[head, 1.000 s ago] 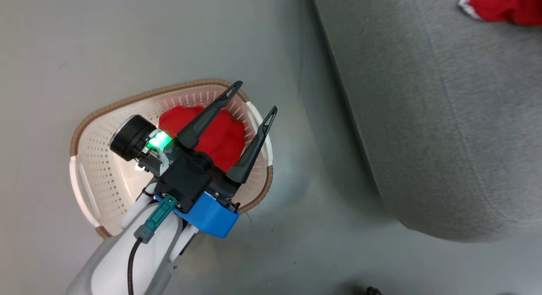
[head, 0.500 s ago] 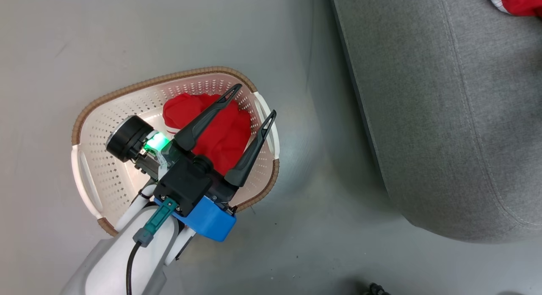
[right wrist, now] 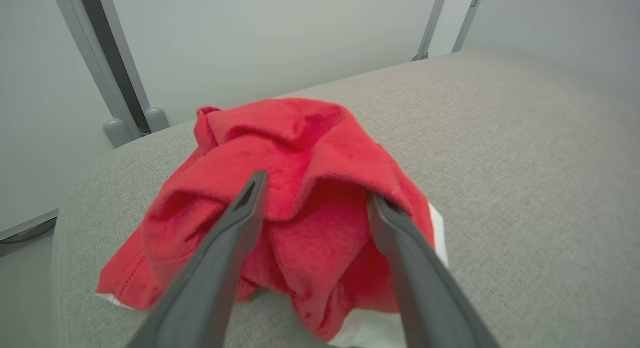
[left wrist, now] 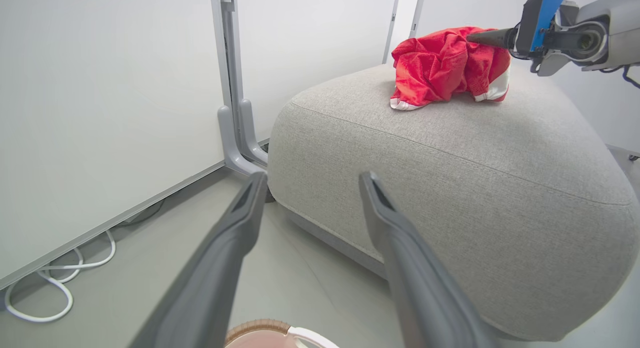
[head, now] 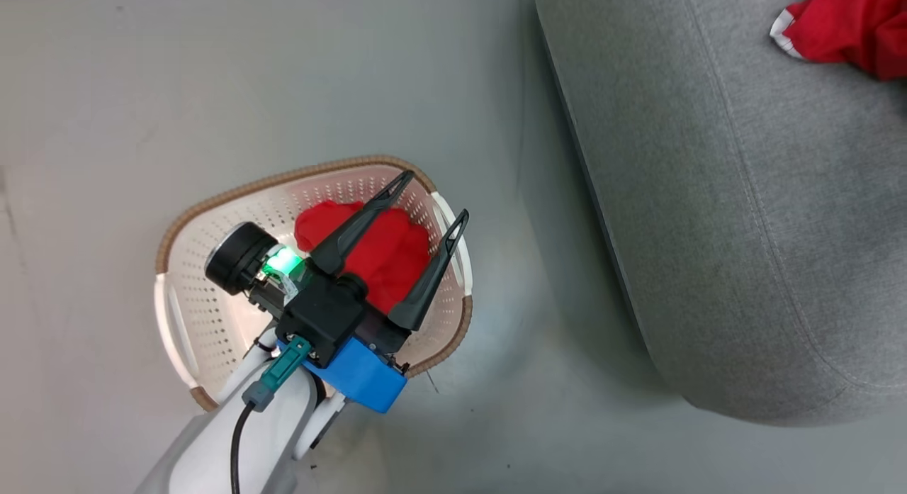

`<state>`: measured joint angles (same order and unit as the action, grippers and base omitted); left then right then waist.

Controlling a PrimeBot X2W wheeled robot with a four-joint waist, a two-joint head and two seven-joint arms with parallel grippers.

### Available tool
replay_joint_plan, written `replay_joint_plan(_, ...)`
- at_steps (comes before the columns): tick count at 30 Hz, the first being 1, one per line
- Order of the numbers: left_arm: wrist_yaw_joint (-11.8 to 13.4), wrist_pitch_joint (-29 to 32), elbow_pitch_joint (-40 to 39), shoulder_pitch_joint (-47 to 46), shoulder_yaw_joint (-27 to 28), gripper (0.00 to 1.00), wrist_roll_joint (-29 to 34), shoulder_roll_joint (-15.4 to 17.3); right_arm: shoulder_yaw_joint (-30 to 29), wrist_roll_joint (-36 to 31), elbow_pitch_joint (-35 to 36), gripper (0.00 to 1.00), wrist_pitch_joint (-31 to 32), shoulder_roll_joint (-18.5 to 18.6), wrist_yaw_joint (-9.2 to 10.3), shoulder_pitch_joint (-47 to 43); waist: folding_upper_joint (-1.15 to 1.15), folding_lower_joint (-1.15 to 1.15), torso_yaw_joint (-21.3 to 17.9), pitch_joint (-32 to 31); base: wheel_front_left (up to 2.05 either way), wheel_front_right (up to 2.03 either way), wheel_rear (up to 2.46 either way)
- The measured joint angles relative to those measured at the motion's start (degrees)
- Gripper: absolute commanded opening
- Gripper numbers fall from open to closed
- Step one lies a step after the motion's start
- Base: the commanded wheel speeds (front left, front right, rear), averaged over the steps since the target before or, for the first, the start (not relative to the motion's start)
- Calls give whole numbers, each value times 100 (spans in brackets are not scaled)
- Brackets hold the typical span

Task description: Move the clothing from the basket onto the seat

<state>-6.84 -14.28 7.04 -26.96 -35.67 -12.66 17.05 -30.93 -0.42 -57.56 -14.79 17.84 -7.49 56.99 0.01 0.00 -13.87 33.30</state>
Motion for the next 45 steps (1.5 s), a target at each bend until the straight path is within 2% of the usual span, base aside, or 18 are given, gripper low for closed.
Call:
replay_joint_plan(10,23,-71,489,405,205,100,-331,-445,322,9,3,100,-11,12,0,-780,0,0,221,-854,0,0,0)
replay_joint_plan(15,22,-71,588,717,531,100,-407,-628,724,48,410,100,-18,-99,0,-1250,0,-1,358,-1368,0,0,0)
replay_joint_plan(27,49,-73,776,1638,1633,100,-389,-922,1995,247,2106,100,-12,-767,0,-2969,0,-2,636,-2444,0,0,0)
replay_joint_plan(33,124,-73,790,2048,2230,100,-296,-1021,2537,286,3164,100,236,-1026,0,-3793,0,-2,836,-2785,0,0,0)
replay_joint_plan(39,125,-74,820,2264,2724,100,-216,-1105,2697,374,4078,100,499,-1296,0,-4489,0,-2,1119,-2992,0,0,0)
replay_joint_plan(45,116,-73,935,2395,3087,100,-127,-1172,2783,421,4648,100,697,-1438,0,-5015,-1,-1,1390,-3145,0,0,0)
